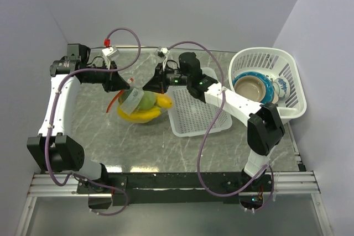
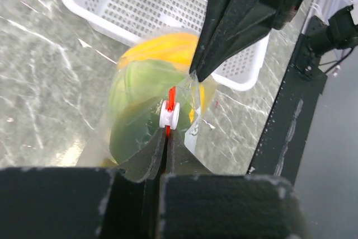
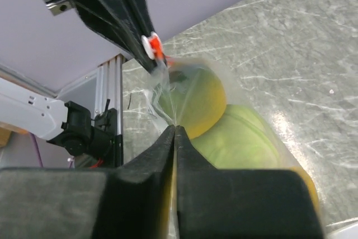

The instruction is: Open the zip-top bag and remove the fake food

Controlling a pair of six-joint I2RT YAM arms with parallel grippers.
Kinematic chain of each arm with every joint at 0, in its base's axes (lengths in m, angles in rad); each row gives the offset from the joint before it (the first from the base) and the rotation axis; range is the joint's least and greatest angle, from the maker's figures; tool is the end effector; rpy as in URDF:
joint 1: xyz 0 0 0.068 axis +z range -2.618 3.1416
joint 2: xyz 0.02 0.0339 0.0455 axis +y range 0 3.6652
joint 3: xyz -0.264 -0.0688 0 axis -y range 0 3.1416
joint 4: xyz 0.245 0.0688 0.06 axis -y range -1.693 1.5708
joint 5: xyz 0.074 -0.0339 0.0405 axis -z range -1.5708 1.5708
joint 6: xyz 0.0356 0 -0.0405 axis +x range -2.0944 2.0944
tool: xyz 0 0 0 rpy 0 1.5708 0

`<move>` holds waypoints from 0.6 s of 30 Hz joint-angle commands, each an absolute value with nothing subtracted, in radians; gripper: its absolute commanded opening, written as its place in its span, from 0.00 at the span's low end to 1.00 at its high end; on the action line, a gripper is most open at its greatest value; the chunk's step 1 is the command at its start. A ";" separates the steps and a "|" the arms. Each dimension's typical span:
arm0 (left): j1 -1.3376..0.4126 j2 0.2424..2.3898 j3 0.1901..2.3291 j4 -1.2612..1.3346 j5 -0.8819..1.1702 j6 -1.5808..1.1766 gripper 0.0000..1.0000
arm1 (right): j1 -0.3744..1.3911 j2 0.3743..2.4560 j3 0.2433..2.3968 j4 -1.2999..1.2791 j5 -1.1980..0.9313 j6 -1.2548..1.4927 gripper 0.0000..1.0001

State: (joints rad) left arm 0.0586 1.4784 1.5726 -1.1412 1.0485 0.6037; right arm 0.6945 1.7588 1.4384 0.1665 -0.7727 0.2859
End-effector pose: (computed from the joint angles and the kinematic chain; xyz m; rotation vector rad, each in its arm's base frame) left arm 0.2811 -0.0144 0.3797 0.8981 1.9774 -0.9865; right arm 0.3061 0.2873 0.3374 -0.9697 1.6188 1.3583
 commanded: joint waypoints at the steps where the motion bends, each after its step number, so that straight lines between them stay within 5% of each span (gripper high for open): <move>1: 0.069 1.413 1.588 -1.071 1.043 0.564 0.01 | 0.680 1.693 1.456 0.161 -0.755 0.258 0.45; 4: 0.069 1.430 1.640 -1.126 1.078 0.578 0.02 | 0.678 1.703 1.497 0.156 -0.750 0.252 0.79; 5: 0.069 1.436 1.653 -1.168 1.094 0.600 0.02 | 0.680 1.710 1.506 0.163 -0.752 0.258 0.82; 18: 0.051 1.480 1.744 -1.374 1.172 0.730 0.04 | 0.709 1.752 1.543 0.318 -0.854 0.250 0.96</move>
